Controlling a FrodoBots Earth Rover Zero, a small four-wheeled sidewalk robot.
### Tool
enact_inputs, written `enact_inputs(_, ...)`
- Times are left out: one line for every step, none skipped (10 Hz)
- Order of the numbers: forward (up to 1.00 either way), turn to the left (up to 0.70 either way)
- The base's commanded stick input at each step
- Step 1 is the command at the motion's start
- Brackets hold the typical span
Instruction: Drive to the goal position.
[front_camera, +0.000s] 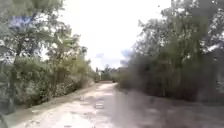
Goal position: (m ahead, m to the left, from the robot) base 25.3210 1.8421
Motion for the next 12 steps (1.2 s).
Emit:
enact_inputs(0.85, 0.0)
enact_inputs(0.85, 0.0)
enact_inputs(0.85, 0.0)
enact_inputs(0.85, 0.0)
enact_inputs(0.85, 0.0)
enact_inputs(0.85, 0.0)
enact_inputs(0.85, 0.0)
enact_inputs(0.85, 0.0)
enact_inputs(0.85, 0.0)
enact_inputs(0.85, 0.0)
enact_inputs(0.85, 0.0)
enact_inputs(0.85, 0.0)
